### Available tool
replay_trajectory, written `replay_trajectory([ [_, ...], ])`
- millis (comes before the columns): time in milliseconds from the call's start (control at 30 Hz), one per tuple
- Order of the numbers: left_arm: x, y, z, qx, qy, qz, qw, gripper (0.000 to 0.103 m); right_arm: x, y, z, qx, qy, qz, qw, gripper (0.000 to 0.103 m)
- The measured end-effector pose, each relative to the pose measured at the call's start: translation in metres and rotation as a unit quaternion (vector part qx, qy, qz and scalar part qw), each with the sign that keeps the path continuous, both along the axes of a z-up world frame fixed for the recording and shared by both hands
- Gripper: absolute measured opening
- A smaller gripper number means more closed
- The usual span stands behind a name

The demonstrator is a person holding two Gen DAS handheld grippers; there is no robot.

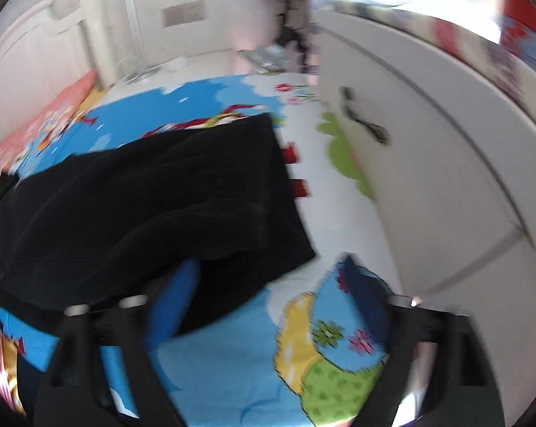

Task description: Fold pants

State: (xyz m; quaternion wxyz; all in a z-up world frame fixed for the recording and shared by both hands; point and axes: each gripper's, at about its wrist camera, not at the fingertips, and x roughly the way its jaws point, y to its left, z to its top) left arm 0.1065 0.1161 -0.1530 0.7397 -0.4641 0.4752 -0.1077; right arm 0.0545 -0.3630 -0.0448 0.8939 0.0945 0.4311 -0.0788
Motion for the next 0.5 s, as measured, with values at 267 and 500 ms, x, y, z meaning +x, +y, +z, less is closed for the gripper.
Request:
replay_trajectory([
  [267,-0.004,-0.004,0.0,-0.008,-0.001,-0.002,1.0,0.01,0.007,-0.01,-0.014,0.108,0.019,-0.038,0.993,0.095],
  [500,-0.01,0.009,0.002,-0.007,-0.01,-0.004,0.9999,0.017,0.024,-0.001,-0.028,0.132,0.027,-0.057,0.989,0.07],
])
